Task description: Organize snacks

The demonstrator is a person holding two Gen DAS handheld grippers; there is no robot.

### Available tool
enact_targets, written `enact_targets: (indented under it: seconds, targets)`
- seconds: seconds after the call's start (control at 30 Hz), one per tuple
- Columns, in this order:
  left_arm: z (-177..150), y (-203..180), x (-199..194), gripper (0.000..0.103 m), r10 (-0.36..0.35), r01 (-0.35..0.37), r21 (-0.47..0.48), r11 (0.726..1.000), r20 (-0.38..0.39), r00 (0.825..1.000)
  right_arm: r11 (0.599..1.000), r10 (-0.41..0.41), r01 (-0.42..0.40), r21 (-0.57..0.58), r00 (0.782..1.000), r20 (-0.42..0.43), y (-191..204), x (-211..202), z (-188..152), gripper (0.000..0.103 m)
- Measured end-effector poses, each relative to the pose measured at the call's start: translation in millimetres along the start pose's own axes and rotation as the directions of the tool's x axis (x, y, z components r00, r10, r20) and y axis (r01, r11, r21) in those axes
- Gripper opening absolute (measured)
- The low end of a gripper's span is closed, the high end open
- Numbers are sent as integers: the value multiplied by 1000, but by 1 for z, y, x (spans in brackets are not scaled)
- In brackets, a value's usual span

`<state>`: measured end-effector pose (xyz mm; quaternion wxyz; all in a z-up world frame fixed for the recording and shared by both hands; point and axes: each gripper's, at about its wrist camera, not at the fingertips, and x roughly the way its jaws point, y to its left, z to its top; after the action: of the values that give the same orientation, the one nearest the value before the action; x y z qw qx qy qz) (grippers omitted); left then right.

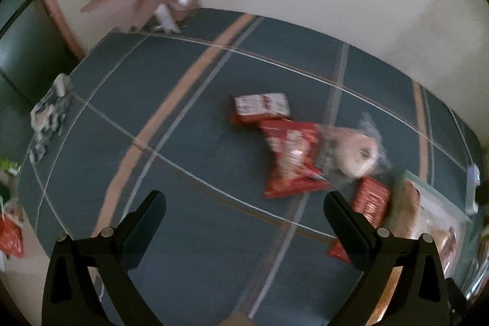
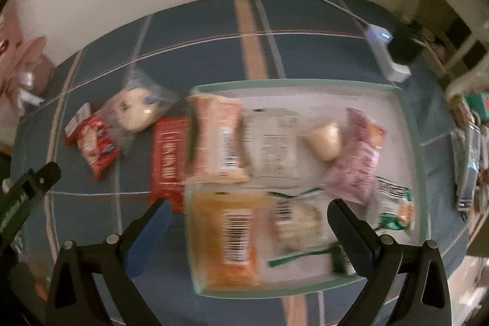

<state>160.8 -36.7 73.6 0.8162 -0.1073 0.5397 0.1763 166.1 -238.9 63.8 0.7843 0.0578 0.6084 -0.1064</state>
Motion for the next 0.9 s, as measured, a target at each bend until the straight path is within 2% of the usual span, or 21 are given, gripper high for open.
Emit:
enact_targets:
  seconds: [0.17, 0.47, 0.63, 0.9]
  targets:
    - [9, 28, 3, 103, 17, -17, -58, 998, 3, 1000, 998, 29, -28, -64, 1000, 4, 37, 5, -4, 103]
    - [17, 40, 17, 103, 9, -10, -72, 997, -12, 1000, 988, 77, -70, -135, 996, 46, 78, 11, -2, 103]
    - [18, 34, 25, 103, -13, 11, -77, 997, -27, 1000, 987, 113, -105, -121, 991, 65, 78, 16, 7, 103]
    - [29, 27, 41, 103, -51, 49, -87, 995, -26, 998, 970, 234, -225, -92, 967, 98, 78, 23, 22, 99]
